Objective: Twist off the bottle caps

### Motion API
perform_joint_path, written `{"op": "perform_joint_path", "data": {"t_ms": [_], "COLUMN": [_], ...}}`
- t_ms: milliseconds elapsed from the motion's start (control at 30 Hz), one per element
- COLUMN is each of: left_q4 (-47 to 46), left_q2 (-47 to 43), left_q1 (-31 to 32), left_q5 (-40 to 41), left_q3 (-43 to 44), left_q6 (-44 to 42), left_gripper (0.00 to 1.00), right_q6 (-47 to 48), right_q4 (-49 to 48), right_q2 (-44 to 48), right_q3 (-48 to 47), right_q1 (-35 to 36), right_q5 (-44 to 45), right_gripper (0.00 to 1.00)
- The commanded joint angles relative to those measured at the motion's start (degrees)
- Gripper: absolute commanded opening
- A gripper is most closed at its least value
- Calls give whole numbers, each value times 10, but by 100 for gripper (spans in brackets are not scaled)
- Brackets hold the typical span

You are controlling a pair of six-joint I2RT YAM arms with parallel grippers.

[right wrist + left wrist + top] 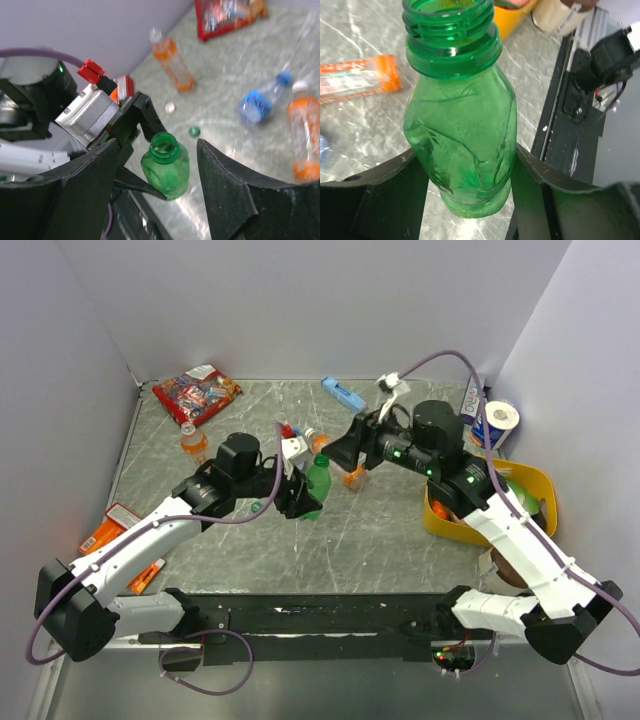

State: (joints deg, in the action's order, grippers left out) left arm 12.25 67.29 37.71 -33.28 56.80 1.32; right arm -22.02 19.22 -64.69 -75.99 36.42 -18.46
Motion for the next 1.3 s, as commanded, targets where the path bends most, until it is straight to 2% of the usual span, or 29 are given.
{"op": "perform_joint_path", "data": {"t_ms": [0,133,333,433,533,633,733,767,800,833,867,933,1033,1133,1167,1233,1267], "left_q4": [7,3,8,9,9,6,-2,-8,-12,-14,-20,-26,-42,-57,-68,-107,-112], "left_q2": [4,0,12,14,15,13,6,0,-2,-6,-12,-25,-50,-79,-89,-122,-132], "left_q1": [17,23,31,34,37,38,38,38,39,39,39,39,28,-27,-80,-139,-192], "left_q5": [20,29,25,31,38,44,74,85,112,126,143,172,178,156,149,150,173], "left_q3": [32,29,31,30,31,29,25,22,22,21,19,18,10,9,6,-9,-12], "left_q6": [-30,-31,-33,-33,-35,-34,-28,-26,-19,-18,-18,13,23,47,75,106,118], "left_gripper": [46,46,46,46,46,46,47,53,62,81,93,99,96,96,96,96,96], "right_q6": [21,29,32,36,37,39,44,46,47,48,49,52,69,88,96,101,111], "right_q4": [91,107,66,64,57,62,70,71,70,68,60,49,39,17,9,-15,-26], "right_q2": [-23,-39,-47,-55,-61,-69,-77,-76,-74,-70,-61,-48,-38,-48,-60,-77,-98], "right_q3": [-24,-24,-3,-3,2,-2,-7,-7,-7,-2,1,8,1,-12,-16,-31,-36], "right_q1": [27,44,45,50,51,51,52,53,54,55,56,57,59,59,59,61,65], "right_q5": [24,54,42,51,48,42,48,54,69,78,89,126,201,261,269,283,293], "right_gripper": [70,69,67,62,52,37,14,2,0,0,0,0,0,0,0,0,0]}}
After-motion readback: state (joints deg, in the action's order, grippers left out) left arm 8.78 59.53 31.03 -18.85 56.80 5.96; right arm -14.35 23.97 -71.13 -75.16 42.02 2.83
